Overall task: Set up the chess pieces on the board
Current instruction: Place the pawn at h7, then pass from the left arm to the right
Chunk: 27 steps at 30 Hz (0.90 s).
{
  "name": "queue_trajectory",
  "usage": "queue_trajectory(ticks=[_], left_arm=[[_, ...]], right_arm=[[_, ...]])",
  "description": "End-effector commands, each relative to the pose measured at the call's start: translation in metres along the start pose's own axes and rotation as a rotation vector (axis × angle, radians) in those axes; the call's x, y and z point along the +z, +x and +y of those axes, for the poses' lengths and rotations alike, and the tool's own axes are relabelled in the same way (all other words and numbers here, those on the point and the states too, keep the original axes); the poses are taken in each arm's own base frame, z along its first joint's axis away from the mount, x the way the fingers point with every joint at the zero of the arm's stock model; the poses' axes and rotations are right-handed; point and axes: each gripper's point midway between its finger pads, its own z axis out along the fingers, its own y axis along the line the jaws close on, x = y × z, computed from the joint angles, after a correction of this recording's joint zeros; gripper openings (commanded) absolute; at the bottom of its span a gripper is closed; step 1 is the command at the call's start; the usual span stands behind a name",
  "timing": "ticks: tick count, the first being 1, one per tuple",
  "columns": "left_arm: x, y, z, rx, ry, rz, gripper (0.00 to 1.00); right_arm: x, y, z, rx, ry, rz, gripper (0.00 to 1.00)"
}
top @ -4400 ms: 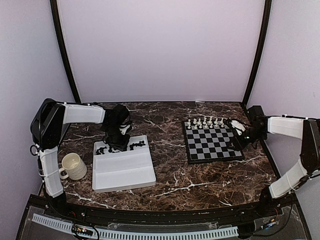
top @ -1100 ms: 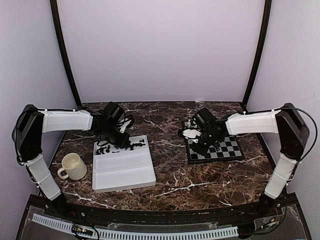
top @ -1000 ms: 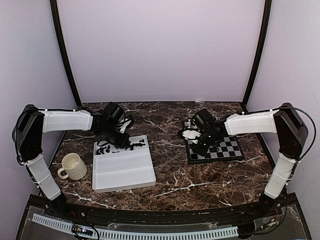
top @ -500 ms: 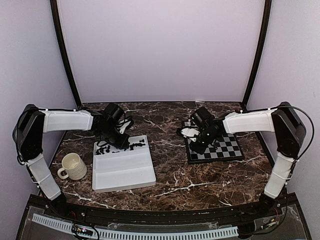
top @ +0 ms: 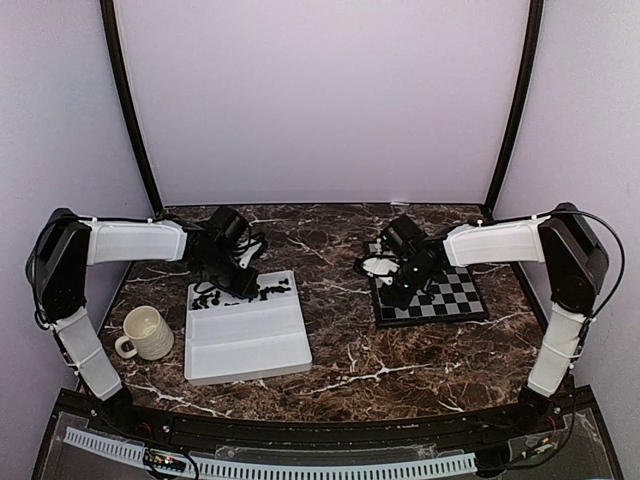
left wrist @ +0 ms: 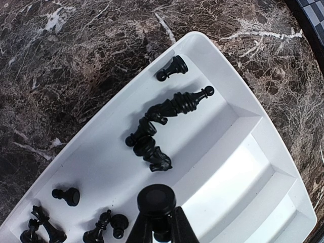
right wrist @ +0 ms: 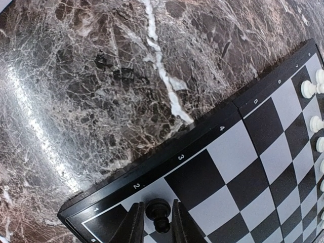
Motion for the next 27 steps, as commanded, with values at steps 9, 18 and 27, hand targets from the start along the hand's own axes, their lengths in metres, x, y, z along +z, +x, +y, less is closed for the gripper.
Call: queue_trajectory(ticks=[9,18,27], left_arm=[[-0.004,-0.006,-0.002,0.006,-0.001,-0.002,0.02],[-0.058,-0.035,-0.052,0.151,0.252,-0.227,0.03],[-0.106,-0.019,-0.130,0.362,0.655,-0.354,0.08]], right_arm=[[-0.020,-0.022,-0.014,0.028,0.020,-0.050,0.33],[-0.105,-0.106,-0.009,-0.008,-0.137,-0.323,0.37],[-0.132,-0.172,0.040,-0.029,-0.421,-0.485,0.33]])
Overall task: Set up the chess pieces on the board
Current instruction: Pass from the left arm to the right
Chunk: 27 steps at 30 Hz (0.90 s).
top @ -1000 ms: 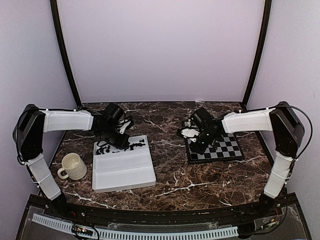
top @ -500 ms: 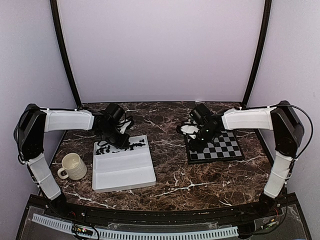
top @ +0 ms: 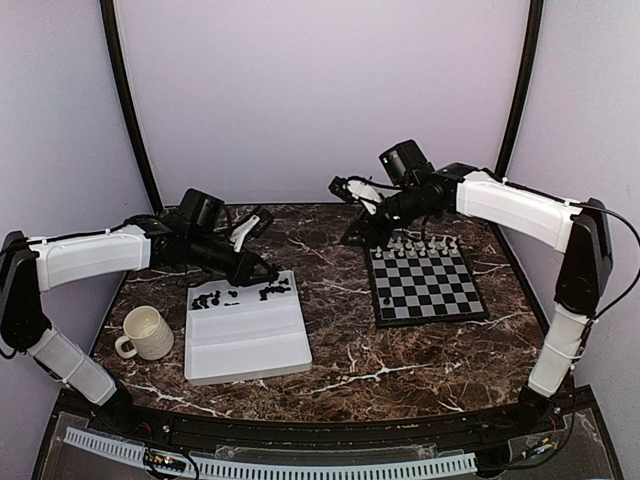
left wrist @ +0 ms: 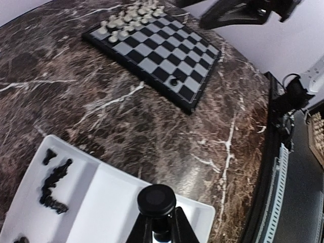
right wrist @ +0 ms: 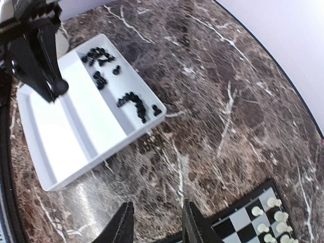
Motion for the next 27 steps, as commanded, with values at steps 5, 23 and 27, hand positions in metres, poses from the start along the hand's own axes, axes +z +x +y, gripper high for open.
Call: queue_trajectory(ticks=[5,23,27], left_arm=[[0.003,0.008,-0.072,0.184,0.299,-0.018,0.08],[0.001,0.008,-0.075,0.245,0.264,-0.028,0.09],[-0.001,0.006,-0.076,0.251,0.266,-0.039,0.09]], right_arm=[[0.023,-0.047,0.058,0.138,-0.372,-0.086,0.32],[0.045,-0.028,0.128,0.258,-0.699,-0.003,0.47],[0.054,-0.023,0.132,0.266,-0.699,0.021,0.46]])
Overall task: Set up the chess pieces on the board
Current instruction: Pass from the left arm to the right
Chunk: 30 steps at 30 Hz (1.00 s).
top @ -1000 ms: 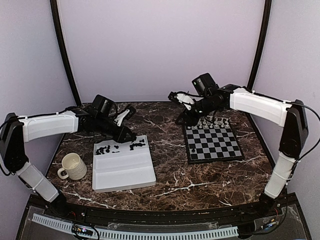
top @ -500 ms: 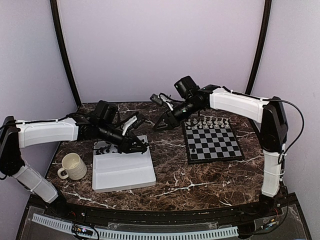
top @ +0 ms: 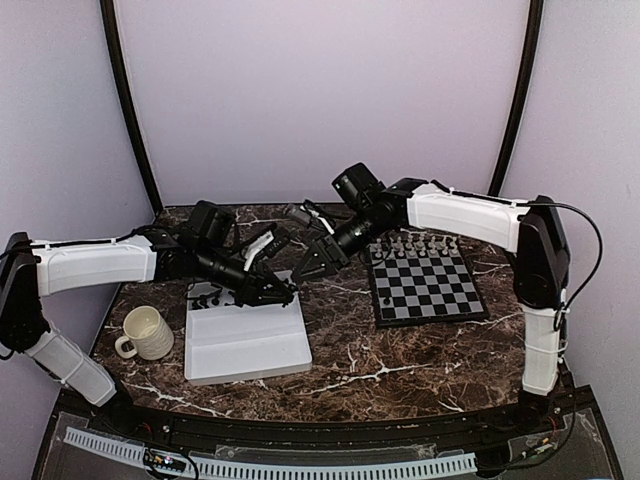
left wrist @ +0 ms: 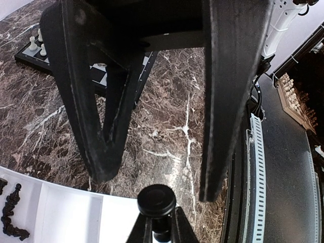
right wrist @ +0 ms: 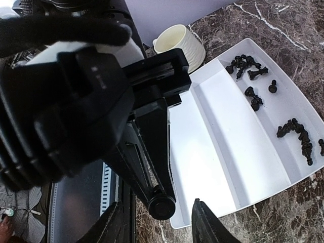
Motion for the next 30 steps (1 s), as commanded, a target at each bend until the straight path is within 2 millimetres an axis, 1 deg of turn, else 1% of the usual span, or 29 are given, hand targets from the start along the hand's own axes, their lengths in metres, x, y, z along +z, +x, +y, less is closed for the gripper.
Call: queue_trajectory(ticks=[1,8,14,20,23,25,26,27,28,29,30], left_arm=[[-0.009,-0.014,-0.012,0.061,0.009,-0.046,0.09],[-0.011,-0.016,-0.013,0.066,0.008,-0.058,0.09],[-0.010,-0.016,-0.014,0.063,0.018,-0.054,0.09],[-0.010,-0.015,-0.013,0.059,0.012,-0.054,0.09],[-0.010,-0.015,-0.012,0.054,0.010,-0.052,0.09],[-0.009,-0.015,-0.010,0.049,0.000,-0.050,0.10],[-0.009,-0.015,-0.006,0.045,-0.020,-0.050,0.13],[-0.010,-0.014,-0.005,0.043,-0.036,-0.052,0.14],[-0.011,-0.016,0.001,0.041,-0.071,-0.062,0.19],[-0.014,-0.015,0.002,0.043,-0.093,-0.070,0.22],[-0.020,-0.022,0.006,0.056,-0.145,-0.106,0.31]], right_arm=[[0.013,0.011,-0.005,0.047,-0.018,0.031,0.46],[0.021,0.017,-0.008,0.067,-0.024,0.047,0.40],[0.024,0.015,-0.004,0.075,-0.056,0.041,0.31],[0.028,0.020,-0.001,0.084,-0.076,0.052,0.22],[0.029,0.021,0.000,0.084,-0.084,0.053,0.13],[0.028,0.020,0.002,0.081,-0.085,0.050,0.04],[0.027,0.019,0.003,0.081,-0.087,0.048,0.01],[0.026,0.017,0.004,0.082,-0.091,0.044,0.00],[0.024,0.016,0.006,0.085,-0.096,0.037,0.00],[0.020,0.014,0.007,0.090,-0.103,0.024,0.00],[0.015,0.011,0.007,0.097,-0.108,0.006,0.00]])
